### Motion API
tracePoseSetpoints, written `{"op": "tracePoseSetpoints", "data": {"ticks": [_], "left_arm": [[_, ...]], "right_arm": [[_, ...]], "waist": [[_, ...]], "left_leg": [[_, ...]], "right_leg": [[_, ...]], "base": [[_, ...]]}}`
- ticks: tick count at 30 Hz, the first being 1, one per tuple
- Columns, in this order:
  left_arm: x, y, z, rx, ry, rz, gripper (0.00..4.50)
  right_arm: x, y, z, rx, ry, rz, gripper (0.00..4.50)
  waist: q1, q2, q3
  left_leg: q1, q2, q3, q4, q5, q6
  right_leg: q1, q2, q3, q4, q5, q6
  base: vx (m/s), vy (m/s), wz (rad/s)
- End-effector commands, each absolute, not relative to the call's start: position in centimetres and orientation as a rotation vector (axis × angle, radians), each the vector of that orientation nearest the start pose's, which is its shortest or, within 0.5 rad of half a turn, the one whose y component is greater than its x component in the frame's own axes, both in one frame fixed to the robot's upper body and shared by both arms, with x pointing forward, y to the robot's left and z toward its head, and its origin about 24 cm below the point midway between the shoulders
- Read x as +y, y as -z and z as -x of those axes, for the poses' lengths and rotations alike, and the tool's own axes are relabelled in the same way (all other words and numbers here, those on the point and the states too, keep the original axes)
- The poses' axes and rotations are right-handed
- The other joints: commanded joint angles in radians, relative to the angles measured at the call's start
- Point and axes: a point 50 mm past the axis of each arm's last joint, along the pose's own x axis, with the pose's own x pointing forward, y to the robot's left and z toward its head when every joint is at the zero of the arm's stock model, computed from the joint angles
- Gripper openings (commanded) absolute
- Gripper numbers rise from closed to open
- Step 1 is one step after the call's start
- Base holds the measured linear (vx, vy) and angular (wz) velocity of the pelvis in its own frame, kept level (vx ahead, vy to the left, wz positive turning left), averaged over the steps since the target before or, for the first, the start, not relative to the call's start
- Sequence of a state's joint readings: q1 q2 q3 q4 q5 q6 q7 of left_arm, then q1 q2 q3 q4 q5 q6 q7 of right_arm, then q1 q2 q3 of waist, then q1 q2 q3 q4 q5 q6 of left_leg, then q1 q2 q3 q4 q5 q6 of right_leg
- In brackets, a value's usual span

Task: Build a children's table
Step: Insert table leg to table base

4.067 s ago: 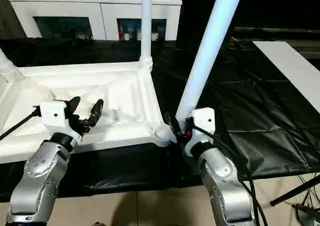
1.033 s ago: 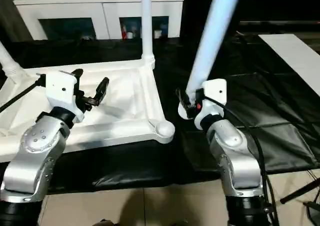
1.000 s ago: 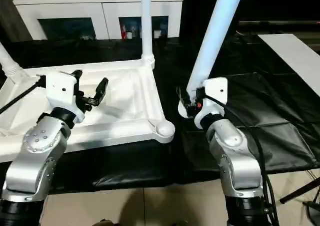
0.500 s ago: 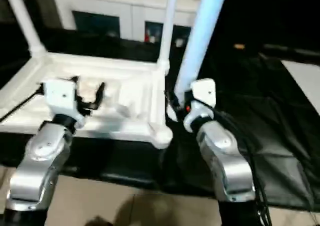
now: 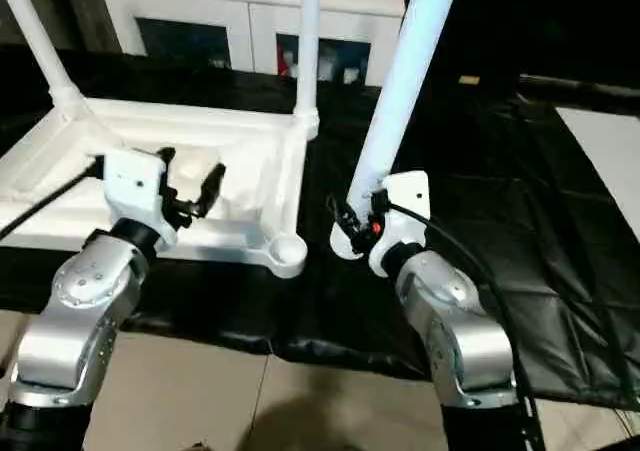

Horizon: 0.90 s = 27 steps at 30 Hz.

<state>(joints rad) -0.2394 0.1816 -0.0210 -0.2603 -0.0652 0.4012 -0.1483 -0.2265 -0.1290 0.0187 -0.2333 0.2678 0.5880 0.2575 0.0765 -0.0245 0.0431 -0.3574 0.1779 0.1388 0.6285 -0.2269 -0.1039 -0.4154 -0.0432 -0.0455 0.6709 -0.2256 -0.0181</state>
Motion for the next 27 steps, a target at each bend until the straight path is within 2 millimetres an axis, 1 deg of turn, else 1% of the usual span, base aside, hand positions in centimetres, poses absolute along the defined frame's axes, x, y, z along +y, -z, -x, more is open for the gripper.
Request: {"op": "tracePoseSetpoints", "data": {"ticks": [1,2,3,4,5,6,7,8,9,10,11,12,13,14,15,16,17,18,19,20,21,22,23,24,25,26,27], "left_arm": [[15.0,-12.7,-28.7,-0.065,0.217,-0.120,3.81],[15.0,-12.6,-28.7,-0.062,0.215,-0.119,3.81],[15.0,-12.6,-28.7,-0.061,0.214,-0.108,3.81],[15.0,-12.6,-28.7,-0.061,0.214,-0.108,3.81],[14.9,-12.6,-28.7,-0.061,0.214,-0.101,3.81],[14.9,-12.6,-28.6,-0.060,0.215,-0.097,3.81],[14.9,-12.6,-28.6,-0.060,0.215,-0.097,3.81],[14.8,-12.4,-28.4,-0.049,0.235,-0.072,3.81],[14.7,-12.1,-28.3,-0.034,0.255,-0.067,3.81],[14.6,-11.9,-28.2,-0.023,0.284,-0.048,3.81],[14.3,-11.7,-28.0,-0.017,0.336,-0.040,3.81],[14.3,-11.6,-27.9,-0.018,0.363,-0.042,3.81],[14.3,-11.6,-27.9,-0.018,0.363,-0.042,3.81],[14.1,-11.4,-27.8,-0.005,0.409,-0.060,3.81],[14.1,-11.4,-27.8,-0.005,0.409,-0.060,3.81],[14.1,-11.4,-27.8,-0.005,0.409,-0.060,3.81],[14.3,-10.6,-28.0,0.039,0.518,-0.167,3.81],[14.3,-10.6,-28.0,0.039,0.518,-0.167,3.81],[14.4,-10.4,-28.1,0.050,0.562,-0.206,3.81],[14.7,-10.4,-28.3,0.049,0.556,-0.227,3.81],[14.9,-10.4,-28.5,0.045,0.547,-0.232,3.81],[15.0,-10.6,-28.7,0.049,0.526,-0.210,3.81],[15.0,-10.7,-28.8,0.052,0.515,-0.194,3.81],[15.0,-10.8,-28.9,0.064,0.497,-0.161,3.81],[15.0,-10.8,-29.0,0.071,0.470,-0.137,3.81],[15.0,-10.7,-29.1,0.080,0.443,-0.118,3.81],[14.9,-10.6,-29.2,0.074,0.448,-0.114,3.81]], "right_arm": [[-12.3,-11.0,-28.1,0.093,-0.440,-0.105,1.86],[-12.2,-11.0,-28.2,0.092,-0.448,-0.100,1.86],[-12.1,-11.1,-28.3,0.088,-0.454,-0.094,1.86],[-12.1,-11.1,-28.3,0.088,-0.454,-0.094,1.86],[-12.1,-11.2,-28.3,0.086,-0.458,-0.091,1.86],[-12.1,-11.3,-28.5,0.084,-0.467,-0.092,1.86],[-12.1,-11.3,-28.5,0.084,-0.467,-0.092,1.86],[-12.1,-11.5,-28.6,0.082,-0.480,-0.094,1.86],[-12.1,-11.6,-28.8,0.080,-0.491,-0.096,1.86],[-12.1,-11.7,-28.9,0.077,-0.497,-0.096,1.86],[-12.1,-12.0,-29.2,0.070,-0.515,-0.104,1.86],[-12.0,-12.1,-29.3,0.066,-0.525,-0.110,1.86],[-12.0,-12.1,-29.3,0.066,-0.525,-0.110,1.86],[-12.0,-12.2,-29.4,0.064,-0.538,-0.116,1.86],[-12.0,-12.2,-29.4,0.064,-0.538,-0.116,1.86],[-12.0,-12.2,-29.4,0.064,-0.538,-0.116,1.86],[-11.6,-12.3,-29.7,0.060,-0.583,-0.116,1.86],[-11.6,-12.3,-29.7,0.060,-0.583,-0.116,1.86],[-11.4,-12.4,-29.8,0.057,-0.601,-0.114,1.86],[-11.4,-12.4,-29.9,0.054,-0.606,-0.112,1.86],[-11.4,-12.4,-29.9,0.052,-0.607,-0.111,1.86],[-11.5,-12.4,-30.0,0.052,-0.596,-0.105,1.86],[-11.5,-12.4,-30.0,0.053,-0.588,-0.101,1.86],[-11.7,-12.3,-30.1,0.054,-0.573,-0.099,1.86],[-11.9,-12.3,-30.0,0.053,-0.554,-0.104,1.86],[-12.2,-12.3,-29.9,0.053,-0.532,-0.110,1.86],[-12.3,-12.3,-29.8,0.050,-0.524,-0.120,1.86]], "waist": [[-0.005,0.001,-0.033],[-0.011,0.002,-0.031],[-0.017,-0.005,-0.028],[-0.022,0.008,-0.024],[-0.029,0.012,-0.021],[-0.049,0.021,-0.011],[-0.049,0.021,-0.011],[-0.056,0.014,-0.024],[-0.045,-0.002,-0.031],[-0.035,-0.005,-0.045],[-0.031,-0.014,-0.057],[-0.034,-0.010,-0.065],[-0.034,-0.010,-0.065],[-0.032,-0.029,-0.084],[-0.030,-0.027,-0.087],[-0.026,-0.027,-0.087],[-0.021,-0.035,-0.083],[-0.018,-0.031,-0.067],[-0.018,-0.031,-0.067],[-0.016,-0.033,-0.059],[-0.014,-0.028,-0.054],[-0.013,-0.028,-0.052],[-0.013,-0.027,-0.050],[-0.013,-0.024,-0.047],[-0.013,-0.024,-0.047],[-0.015,-0.025,-0.045],[-0.011,-0.003,-0.045]], "left_leg": [[0.015,0.023,-0.003,-0.082,-0.311,-0.002],[0.043,0.018,-0.004,-0.087,-0.408,0.011],[0.053,0.019,-0.004,-0.092,-0.440,0.019],[0.077,0.020,-0.007,-0.096,-0.495,0.034],[0.096,0.023,-0.008,-0.098,-0.539,0.040],[0.107,0.050,-0.027,-0.121,-0.644,0.045],[0.107,0.050,-0.027,-0.121,-0.644,0.045],[0.065,0.059,-0.033,-0.136,-0.569,0.049],[0.030,0.041,-0.019,-0.127,-0.407,0.046],[0.022,0.037,-0.013,-0.122,-0.288,0.046],[0.005,0.042,-0.016,-0.109,-0.060,0.050],[0.012,0.041,-0.015,-0.088,0.125,0.054],[0.012,0.041,-0.015,-0.088,0.125,0.054],[0.014,0.026,-0.008,-0.060,0.339,0.081],[0.010,0.016,-0.004,-0.053,0.418,0.105],[0.010,0.014,0.000,-0.051,0.425,0.112],[0.013,0.019,0.005,-0.053,0.404,0.121],[0.004,0.027,0.010,-0.070,0.220,0.134],[0.004,0.027,0.010,-0.070,0.220,0.134],[0.008,0.037,0.011,-0.079,0.105,0.113],[0.012,0.043,0.010,-0.084,0.034,0.083],[0.015,0.049,0.011,-0.089,-0.012,0.052],[0.016,0.050,0.012,-0.090,-0.034,0.040],[0.018,0.051,0.013,-0.095,-0.084,0.010],[0.018,0.051,0.013,-0.095,-0.084,0.010],[0.015,0.048,0.012,-0.096,-0.123,-0.009],[0.012,0.045,0.010,-0.097,-0.138,-0.017]], "right_leg": [[0.047,-0.068,0.044,-0.138,-0.550,0.002],[0.052,-0.066,0.031,-0.167,-0.685,0.019],[0.053,-0.060,0.021,-0.173,-0.704,0.016],[0.055,-0.056,0.004,-0.187,-0.720,0.002],[0.052,-0.052,-0.010,-0.194,-0.722,-0.008],[0.071,-0.051,-0.046,-0.194,-0.614,-0.022],[0.071,-0.051,-0.046,-0.194,-0.614,-0.022],[0.115,-0.086,-0.025,-0.174,-0.453,-0.045],[0.125,-0.107,-0.002,-0.177,-0.438,-0.045],[0.130,-0.113,0.013,-0.170,-0.374,-0.050],[0.126,-0.110,0.024,-0.131,-0.143,-0.082],[0.101,-0.094,0.027,-0.101,0.113,-0.128],[0.101,-0.094,0.027,-0.101,0.113,-0.128],[0.099,-0.073,0.028,-0.067,0.423,-0.182],[0.097,-0.063,0.032,-0.054,0.531,-0.212],[0.094,-0.060,0.033,-0.053,0.553,-0.221],[0.086,-0.062,0.034,-0.058,0.541,-0.231],[0.083,-0.073,0.036,-0.072,0.326,-0.235],[0.083,-0.073,0.036,-0.072,0.326,-0.235],[0.080,-0.079,0.038,-0.086,0.176,-0.219],[0.078,-0.082,0.038,-0.092,0.072,-0.204],[0.075,-0.085,0.038,-0.096,0.014,-0.194],[0.073,-0.085,0.039,-0.099,-0.013,-0.189],[0.070,-0.085,0.039,-0.104,-0.073,-0.177],[0.070,-0.085,0.039,-0.104,-0.073,-0.177],[0.070,-0.083,0.038,-0.112,-0.124,-0.157],[0.069,-0.085,0.039,-0.114,-0.157,-0.144]], "base": [[0.000,0.000,0.00],[0.000,0.000,0.00],[0.000,0.000,0.00],[0.000,0.000,0.00],[0.000,0.000,0.00],[0.000,0.000,0.00],[0.026,0.052,-0.14],[0.054,0.058,-0.16],[0.054,0.058,-0.16],[0.000,0.000,0.00],[0.052,0.019,-0.04],[0.052,0.019,-0.04],[0.072,0.003,-0.02],[0.084,-0.007,0.03],[0.084,-0.007,0.03],[0.075,-0.009,0.06],[0.000,0.000,0.00],[0.000,0.000,0.00],[0.000,0.000,0.00],[0.000,0.000,0.00],[0.000,0.000,0.00],[-0.053,-0.017,0.02],[-0.058,-0.012,0.04],[-0.058,-0.012,0.04],[-0.062,-0.007,0.04],[-0.063,-0.005,0.02],[-0.063,-0.005,0.02]]}}
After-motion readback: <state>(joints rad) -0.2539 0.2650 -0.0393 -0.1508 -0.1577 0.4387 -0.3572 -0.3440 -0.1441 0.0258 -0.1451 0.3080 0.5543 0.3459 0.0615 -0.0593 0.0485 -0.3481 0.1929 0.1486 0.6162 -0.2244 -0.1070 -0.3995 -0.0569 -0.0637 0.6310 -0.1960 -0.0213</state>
